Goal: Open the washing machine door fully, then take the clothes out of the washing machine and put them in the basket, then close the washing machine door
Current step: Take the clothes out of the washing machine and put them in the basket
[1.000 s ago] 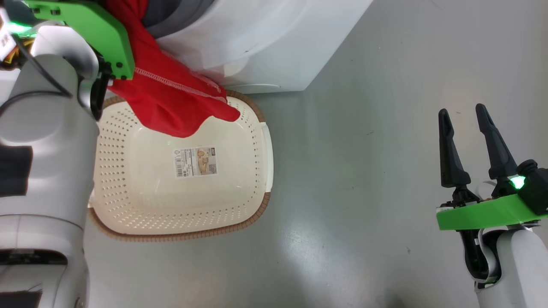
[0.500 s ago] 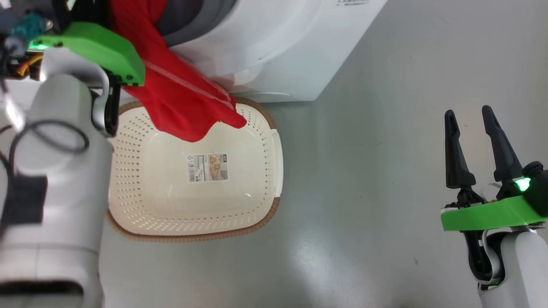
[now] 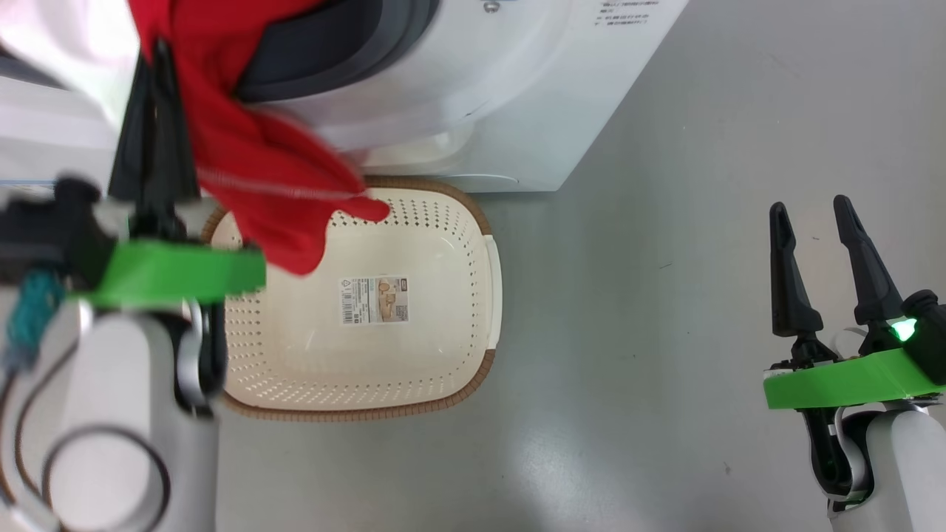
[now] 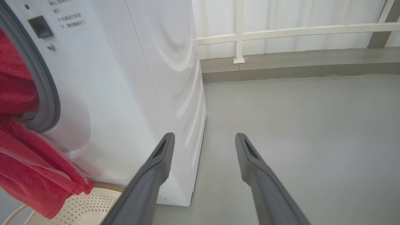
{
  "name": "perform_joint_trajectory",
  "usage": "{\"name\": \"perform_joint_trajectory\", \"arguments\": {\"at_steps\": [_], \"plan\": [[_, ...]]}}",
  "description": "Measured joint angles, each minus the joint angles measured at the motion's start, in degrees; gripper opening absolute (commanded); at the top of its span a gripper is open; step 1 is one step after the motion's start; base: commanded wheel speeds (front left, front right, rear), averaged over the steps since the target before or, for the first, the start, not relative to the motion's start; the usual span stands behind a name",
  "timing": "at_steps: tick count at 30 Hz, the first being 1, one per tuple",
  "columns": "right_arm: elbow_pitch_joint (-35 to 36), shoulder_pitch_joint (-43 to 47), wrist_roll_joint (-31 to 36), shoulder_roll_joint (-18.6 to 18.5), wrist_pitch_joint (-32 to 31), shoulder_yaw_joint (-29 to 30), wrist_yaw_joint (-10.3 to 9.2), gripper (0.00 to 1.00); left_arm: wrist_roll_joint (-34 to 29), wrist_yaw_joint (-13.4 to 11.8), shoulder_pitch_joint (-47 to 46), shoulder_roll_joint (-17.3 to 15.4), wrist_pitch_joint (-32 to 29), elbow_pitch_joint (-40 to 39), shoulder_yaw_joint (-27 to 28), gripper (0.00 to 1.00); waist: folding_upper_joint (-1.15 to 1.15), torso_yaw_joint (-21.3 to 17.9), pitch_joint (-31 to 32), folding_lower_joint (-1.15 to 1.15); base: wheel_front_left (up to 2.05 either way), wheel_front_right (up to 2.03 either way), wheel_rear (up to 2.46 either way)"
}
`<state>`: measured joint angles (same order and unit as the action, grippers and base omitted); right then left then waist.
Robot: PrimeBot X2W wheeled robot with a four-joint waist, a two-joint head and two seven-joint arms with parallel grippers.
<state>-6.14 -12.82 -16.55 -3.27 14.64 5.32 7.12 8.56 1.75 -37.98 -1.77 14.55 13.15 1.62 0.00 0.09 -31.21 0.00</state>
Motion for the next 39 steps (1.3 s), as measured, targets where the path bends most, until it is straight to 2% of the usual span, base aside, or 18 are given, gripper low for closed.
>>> {"name": "perform_joint_trajectory", "arguments": {"at_steps": [4,9,16,23,26,39], "plan": [[0.0,0.0,0.0,0.0,0.0,-0.1,0.00,1.00,0.1,-0.9,7.2,0.0,0.0,-4.4,-0.4,0.00,0.00,0.0,-0.1,0.00,0.00,0.00,0.00],[0.0,0.0,0.0,0.0,0.0,-0.2,0.00,1.00,3.8,-3.4,14.3,0.0,0.0,-8.2,-3.0,0.00,0.00,-0.1,-0.4,0.00,0.00,0.00,0.00],[0.0,0.0,0.0,0.0,0.0,-0.3,0.00,1.00,4.8,-4.8,18.6,-0.1,0.0,-6.5,-6.9,0.00,0.00,-0.1,-0.7,0.00,0.00,0.00,0.00],[0.0,0.0,0.0,0.0,0.0,-0.6,0.00,1.00,5.7,-4.5,18.4,-0.1,0.0,3.6,-8.6,0.00,0.00,-0.8,-1.3,0.00,0.00,0.00,0.00],[0.1,0.0,0.0,0.0,0.0,-0.6,0.00,1.00,5.8,-3.3,17.0,-0.1,0.0,8.6,-8.9,0.00,0.00,-1.0,-1.8,0.00,0.00,0.00,0.00],[1.1,-2.0,0.0,0.0,0.0,-0.5,0.00,1.00,6.2,0.4,1.7,0.0,0.0,30.6,-9.7,0.00,0.00,-1.9,-6.6,0.00,0.00,0.00,0.00]]}}
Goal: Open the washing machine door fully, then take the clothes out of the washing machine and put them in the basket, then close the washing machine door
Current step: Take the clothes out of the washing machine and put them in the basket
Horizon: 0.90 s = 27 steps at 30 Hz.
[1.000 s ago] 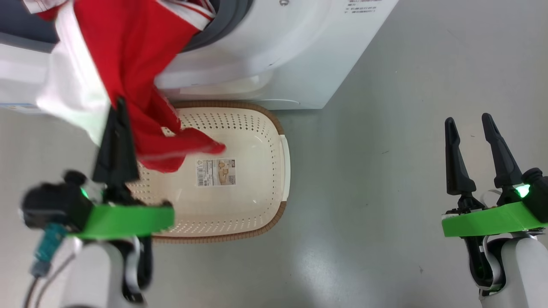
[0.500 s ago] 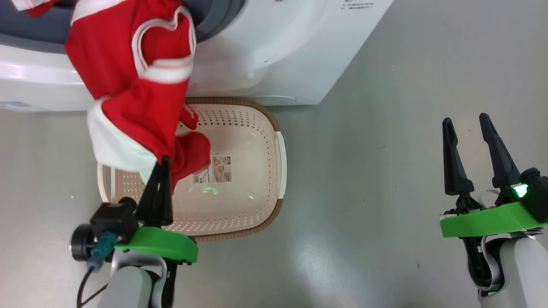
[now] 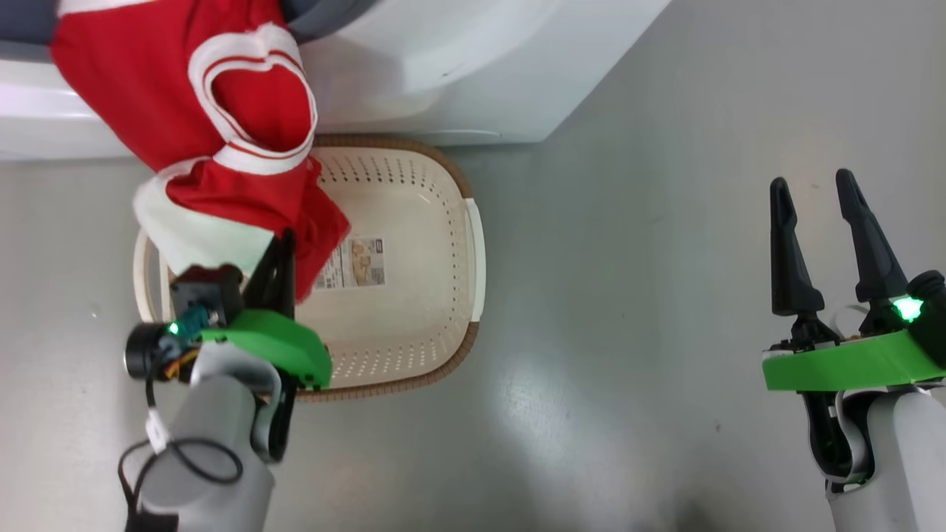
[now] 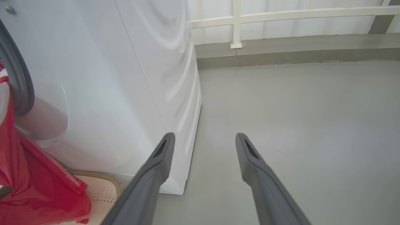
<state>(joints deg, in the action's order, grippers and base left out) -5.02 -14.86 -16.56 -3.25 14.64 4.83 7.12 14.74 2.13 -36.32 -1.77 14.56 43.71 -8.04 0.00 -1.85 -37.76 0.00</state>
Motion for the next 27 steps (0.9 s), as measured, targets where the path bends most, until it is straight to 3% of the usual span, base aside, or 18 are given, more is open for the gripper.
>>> {"name": "perform_joint_trajectory", "arguments": {"at_steps": [11,12,13,14,16,17,27], "plan": [[0.2,-1.9,0.0,0.0,0.0,0.0,0.00,1.00,-2.8,1.0,-8.7,0.3,0.0,7.8,2.2,0.00,0.00,-1.0,-3.2,0.00,0.00,0.00,0.00],[0.2,-2.0,0.0,0.1,0.0,0.0,0.00,1.00,-3.0,1.0,-8.8,0.4,0.0,7.9,2.4,0.04,0.00,-1.1,-3.4,0.00,0.00,0.00,0.00],[0.2,-2.0,0.0,0.1,0.0,0.0,0.00,1.00,-3.1,1.0,-8.9,0.4,0.0,8.0,2.6,0.33,0.00,-1.1,-3.4,0.00,0.00,0.00,0.00],[0.2,-2.0,0.0,0.1,0.0,0.1,0.00,1.00,-3.1,1.0,-9.1,0.4,0.0,7.9,2.8,0.46,0.00,-1.1,-3.5,0.00,0.00,0.00,0.00],[0.2,-2.0,0.0,0.1,0.0,0.1,0.00,1.00,-3.1,1.0,-9.4,0.4,0.0,7.8,3.3,0.89,0.00,-1.1,-3.5,0.00,0.00,0.00,0.00],[0.2,-2.0,0.0,0.1,0.0,0.1,0.00,1.00,-3.1,1.0,-9.5,0.4,0.0,7.6,3.4,1.00,0.00,-1.1,-3.5,0.00,0.00,0.00,0.00],[0.1,-2.1,0.0,0.1,0.0,0.2,0.00,1.00,-2.5,1.5,-8.7,0.4,0.0,3.0,3.7,1.00,0.00,-0.2,-2.7,0.00,0.00,0.00,0.00]]}}
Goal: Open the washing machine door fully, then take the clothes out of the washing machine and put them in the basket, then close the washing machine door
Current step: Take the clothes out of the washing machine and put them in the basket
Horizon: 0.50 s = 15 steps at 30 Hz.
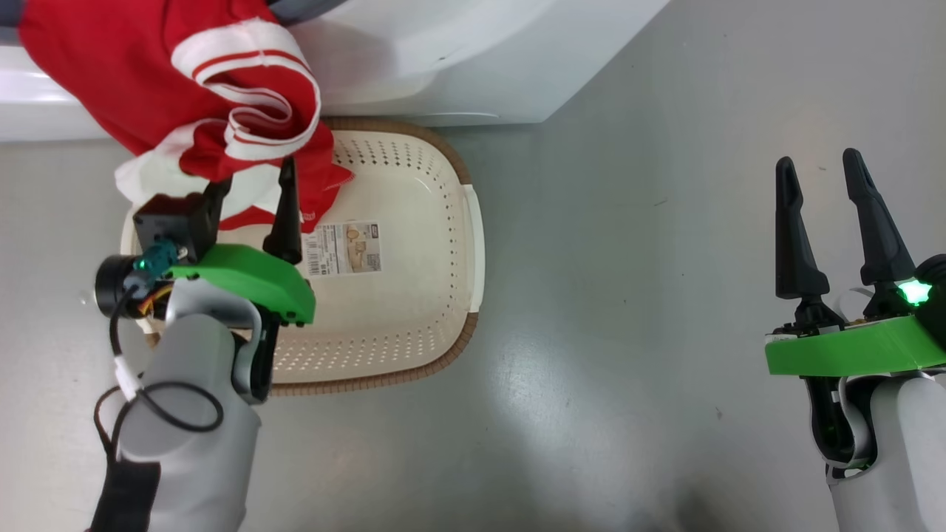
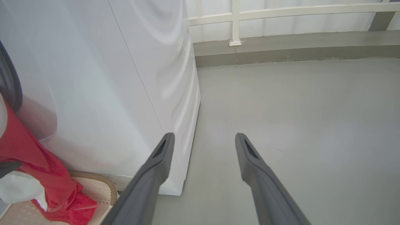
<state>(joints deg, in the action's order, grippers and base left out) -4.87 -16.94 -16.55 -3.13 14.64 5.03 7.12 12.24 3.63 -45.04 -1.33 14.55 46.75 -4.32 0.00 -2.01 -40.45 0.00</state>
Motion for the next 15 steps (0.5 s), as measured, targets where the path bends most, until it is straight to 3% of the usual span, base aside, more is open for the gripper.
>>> {"name": "perform_joint_trajectory", "arguments": {"at_steps": [15], "plan": [[-0.3,0.5,0.1,-0.3,0.0,0.4,0.00,1.00,-0.4,0.0,10.6,0.0,0.0,-18.7,0.9,1.00,0.00,2.0,3.2,0.00,0.00,0.00,0.00]]}}
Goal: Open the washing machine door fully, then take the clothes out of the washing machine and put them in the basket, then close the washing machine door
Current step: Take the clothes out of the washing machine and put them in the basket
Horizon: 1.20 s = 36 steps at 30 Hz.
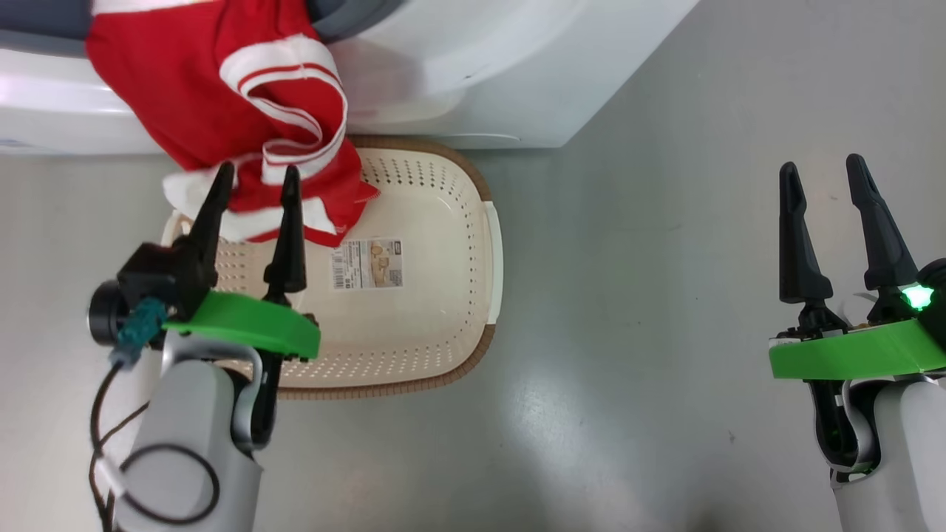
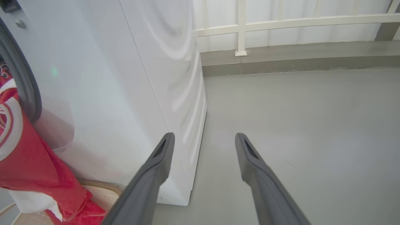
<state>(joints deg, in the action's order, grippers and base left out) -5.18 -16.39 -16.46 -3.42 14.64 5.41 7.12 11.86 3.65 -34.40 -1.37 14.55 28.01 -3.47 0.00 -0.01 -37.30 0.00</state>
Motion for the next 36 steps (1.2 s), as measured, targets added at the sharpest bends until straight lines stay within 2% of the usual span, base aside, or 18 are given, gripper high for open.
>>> {"name": "perform_joint_trajectory", "arguments": {"at_steps": [7,13,18,30,36], "plan": [[-0.2,2.0,0.0,-0.3,0.0,0.1,0.00,1.00,-1.6,-0.1,6.4,0.0,0.0,-10.0,0.4,1.00,0.00,0.7,2.0,0.00,0.00,0.00,0.00],[-0.3,2.4,0.0,-0.5,0.0,0.1,0.00,1.00,-2.8,-0.2,10.5,-0.1,0.0,-15.0,1.3,1.00,0.00,1.2,3.2,0.00,0.00,0.00,0.00],[-0.4,3.7,0.0,-0.6,0.0,0.1,0.00,1.00,-2.8,-1.2,15.5,-0.1,0.0,-20.4,1.9,1.00,0.00,1.2,4.2,0.00,0.00,0.00,0.00],[-0.3,4.3,0.0,-0.6,0.0,0.5,0.00,1.00,-2.2,-2.1,16.8,-0.3,0.0,-22.8,1.2,1.00,0.00,1.3,4.1,0.00,0.00,0.00,0.00],[-0.2,4.2,0.0,-0.6,0.0,0.8,0.00,1.00,-2.5,-1.6,11.8,-0.3,0.0,-22.0,2.0,1.00,0.00,1.5,3.4,0.00,0.00,0.00,0.00]]}}
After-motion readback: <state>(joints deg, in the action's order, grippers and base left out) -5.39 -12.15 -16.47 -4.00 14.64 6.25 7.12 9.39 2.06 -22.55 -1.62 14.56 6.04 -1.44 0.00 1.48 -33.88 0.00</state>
